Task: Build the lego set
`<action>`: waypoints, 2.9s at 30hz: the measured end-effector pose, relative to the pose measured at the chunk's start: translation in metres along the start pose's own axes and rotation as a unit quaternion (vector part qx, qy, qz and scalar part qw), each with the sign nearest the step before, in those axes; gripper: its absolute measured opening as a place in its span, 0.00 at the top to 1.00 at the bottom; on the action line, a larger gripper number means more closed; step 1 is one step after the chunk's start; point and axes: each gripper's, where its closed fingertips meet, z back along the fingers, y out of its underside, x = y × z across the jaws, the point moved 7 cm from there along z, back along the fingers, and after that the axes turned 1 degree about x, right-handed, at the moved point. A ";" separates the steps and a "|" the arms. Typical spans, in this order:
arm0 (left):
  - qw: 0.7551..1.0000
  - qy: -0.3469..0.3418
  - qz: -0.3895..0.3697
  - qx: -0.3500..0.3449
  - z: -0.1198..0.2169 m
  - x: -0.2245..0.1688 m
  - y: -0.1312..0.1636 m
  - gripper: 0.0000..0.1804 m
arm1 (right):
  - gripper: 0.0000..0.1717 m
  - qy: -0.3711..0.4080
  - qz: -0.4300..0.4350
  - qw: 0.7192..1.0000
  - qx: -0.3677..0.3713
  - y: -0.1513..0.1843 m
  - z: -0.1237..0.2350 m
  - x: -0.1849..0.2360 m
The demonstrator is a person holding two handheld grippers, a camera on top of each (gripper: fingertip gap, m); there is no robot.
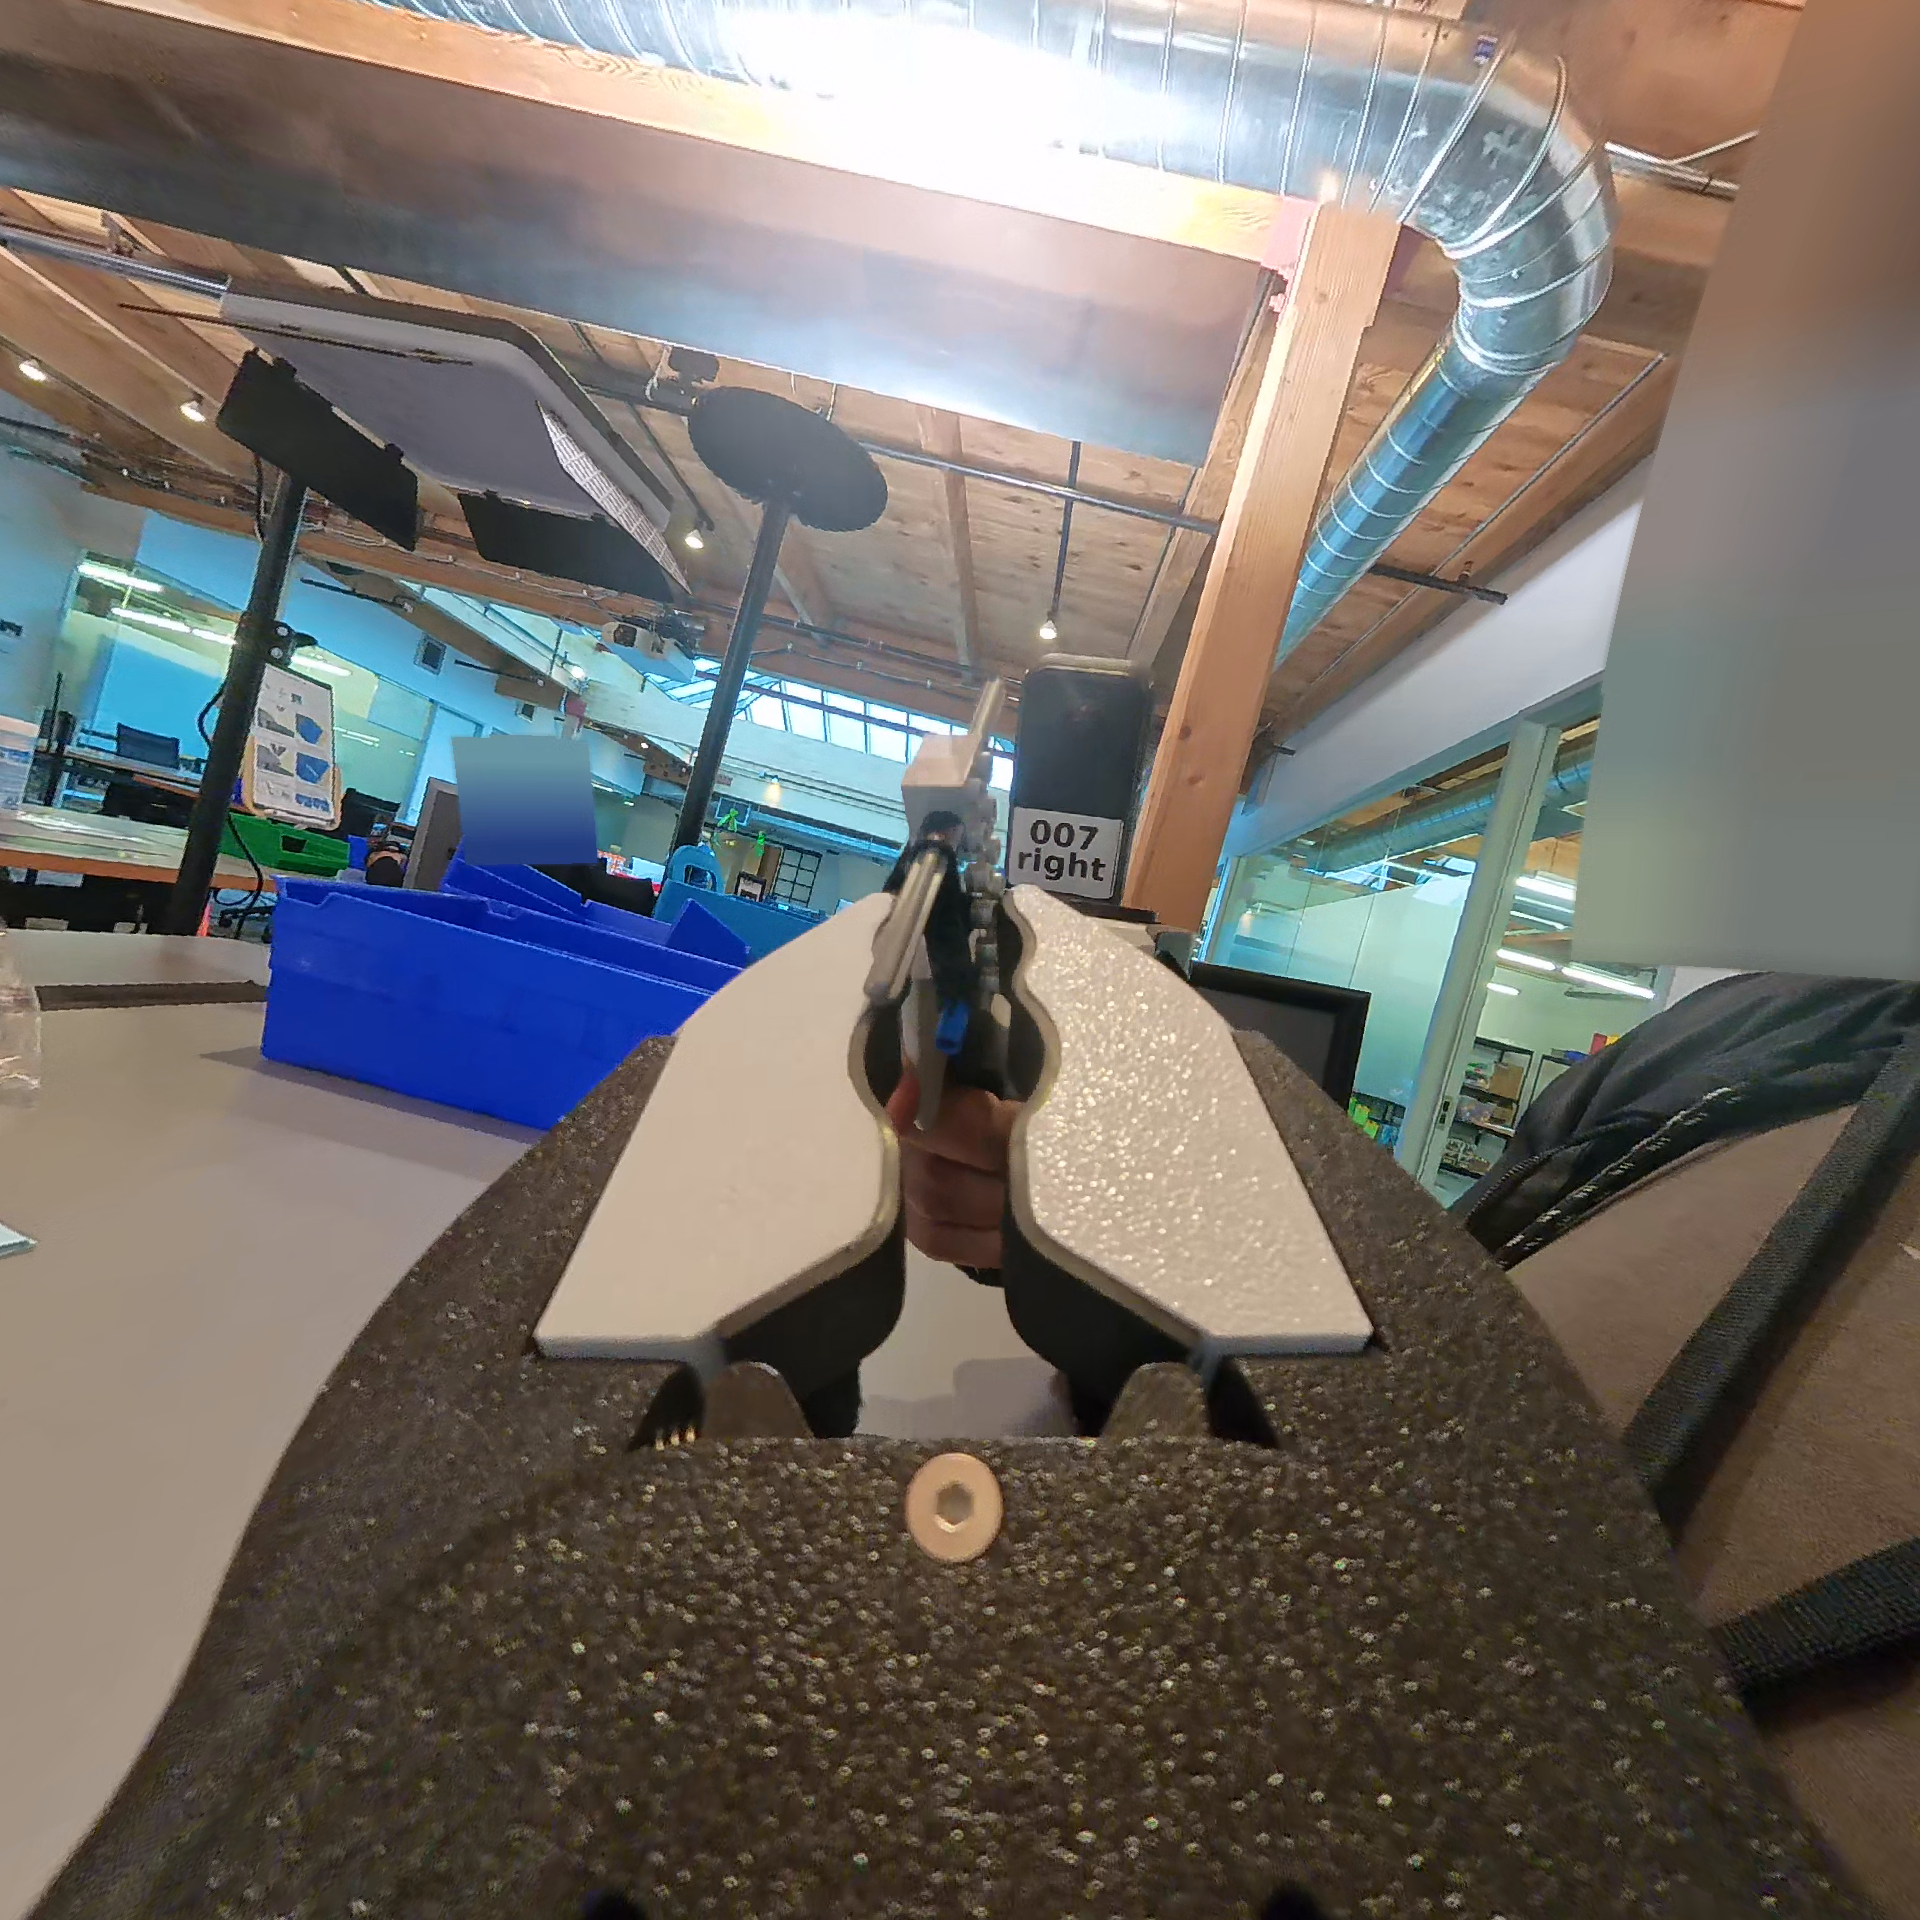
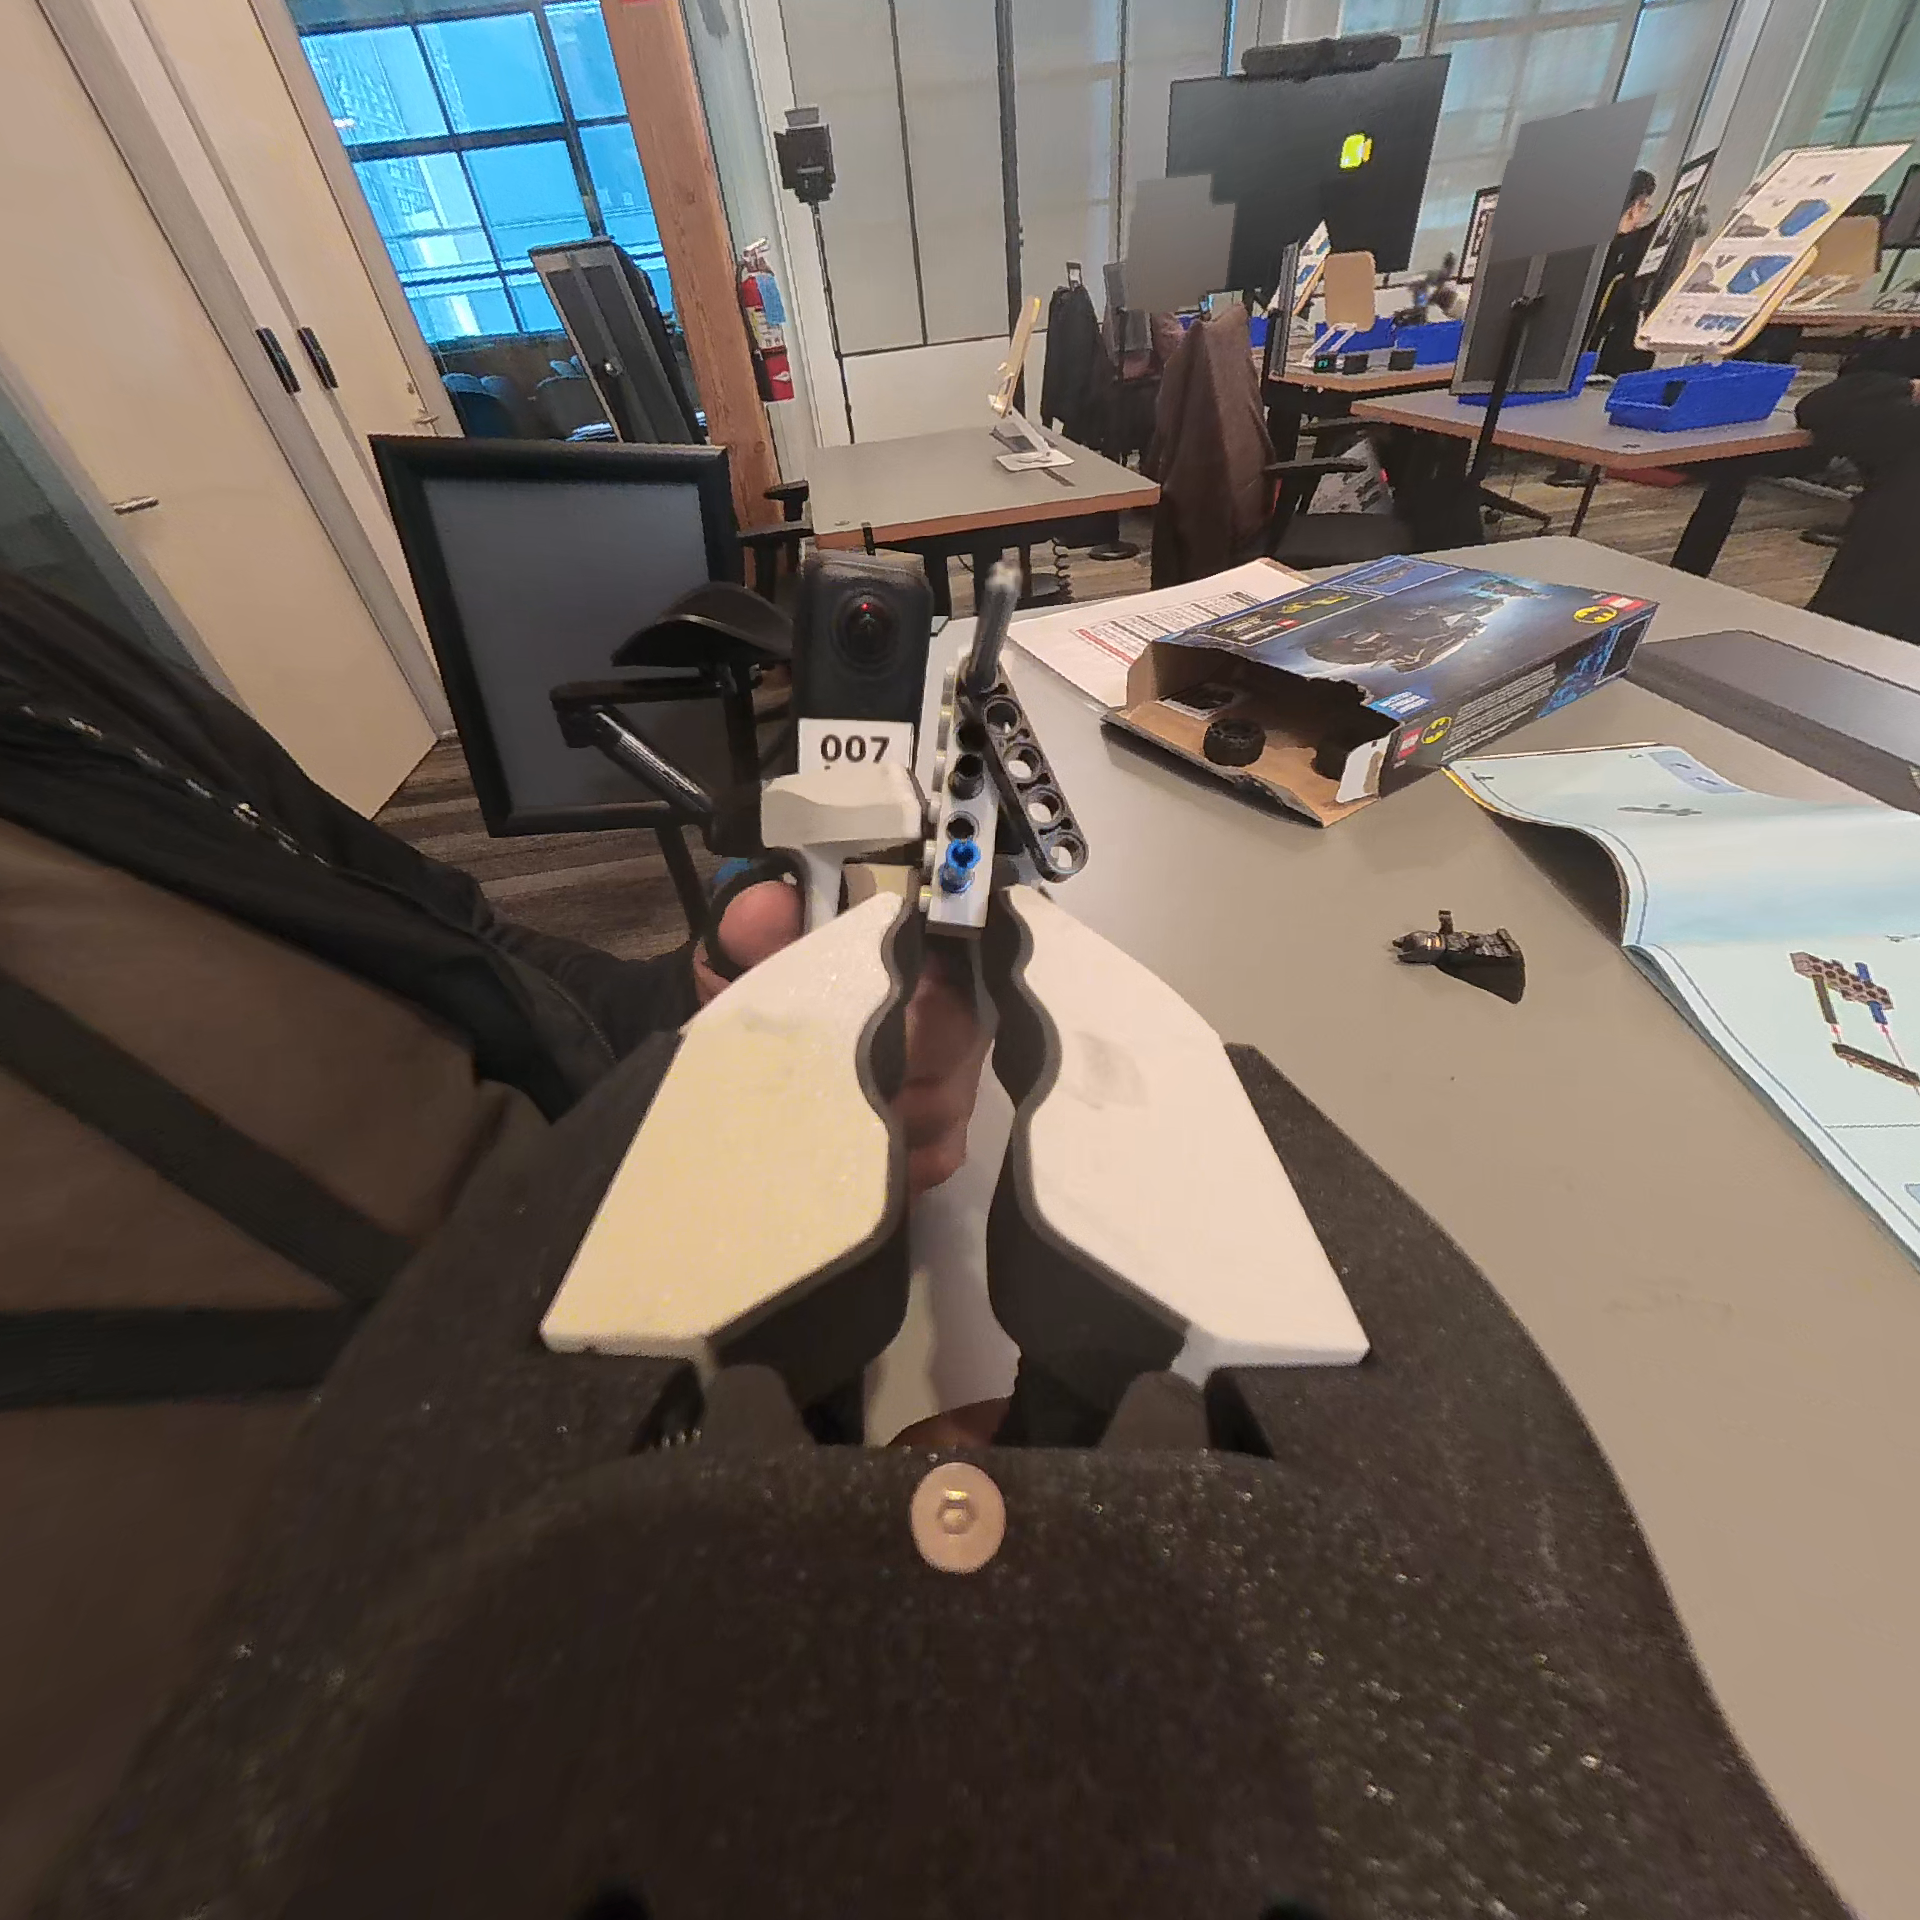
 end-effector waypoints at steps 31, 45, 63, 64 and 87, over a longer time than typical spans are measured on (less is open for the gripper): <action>0.988 0.003 -0.055 0.144 0.012 0.003 0.003 0.89 | 0.93 -0.091 0.058 0.983 0.149 0.016 -0.003 -0.013; 0.989 0.032 -0.034 0.143 0.015 -0.002 0.006 0.94 | 0.90 -0.101 0.062 0.990 0.079 0.027 0.011 -0.017; 0.981 0.103 0.012 0.162 0.014 -0.010 0.012 0.93 | 0.92 -0.145 0.003 0.989 -0.036 0.024 0.008 -0.012; 0.981 0.104 0.013 0.164 0.014 -0.011 0.013 0.93 | 0.92 -0.141 -0.003 0.989 -0.042 0.024 0.008 -0.011; 0.982 0.136 0.080 0.105 0.017 -0.019 0.007 0.93 | 0.90 -0.074 -0.053 0.981 -0.173 0.031 0.002 0.010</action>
